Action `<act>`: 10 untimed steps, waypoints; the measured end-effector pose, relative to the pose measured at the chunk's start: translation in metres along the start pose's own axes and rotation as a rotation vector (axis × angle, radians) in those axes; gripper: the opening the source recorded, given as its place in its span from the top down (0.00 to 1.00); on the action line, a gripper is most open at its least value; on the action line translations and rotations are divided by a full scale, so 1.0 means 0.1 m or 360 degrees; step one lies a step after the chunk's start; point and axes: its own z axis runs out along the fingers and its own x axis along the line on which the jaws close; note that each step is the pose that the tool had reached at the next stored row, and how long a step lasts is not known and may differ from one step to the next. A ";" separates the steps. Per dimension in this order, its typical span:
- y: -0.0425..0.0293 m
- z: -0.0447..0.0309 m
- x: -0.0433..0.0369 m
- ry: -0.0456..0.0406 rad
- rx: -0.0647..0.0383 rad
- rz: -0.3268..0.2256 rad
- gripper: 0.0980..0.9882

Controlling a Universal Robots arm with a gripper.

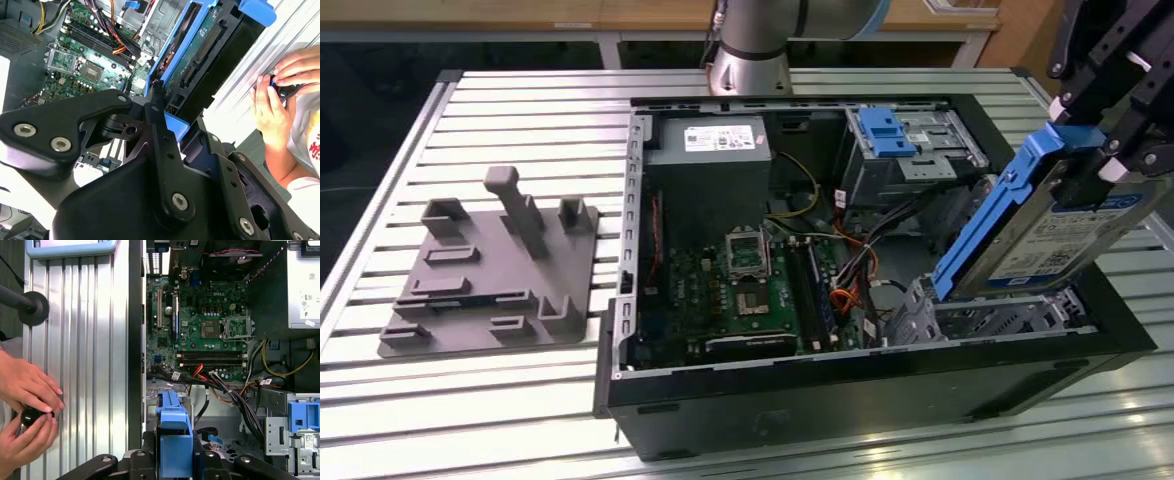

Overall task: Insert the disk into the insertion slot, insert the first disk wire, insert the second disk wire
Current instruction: 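Insert the disk into the insertion slot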

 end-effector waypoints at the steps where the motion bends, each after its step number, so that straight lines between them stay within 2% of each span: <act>1: 0.000 0.000 0.000 0.0000 0.0000 0.0000 0.70; 3: 0.000 -0.001 0.000 -0.0001 0.0000 0.0000 0.70; 5: 0.001 0.000 0.001 -0.0018 0.0000 -0.0001 0.70; 7: 0.001 0.000 0.004 -0.0044 -0.0001 -0.0002 0.70; 10: 0.000 0.000 0.008 -0.0067 -0.0001 -0.0003 0.70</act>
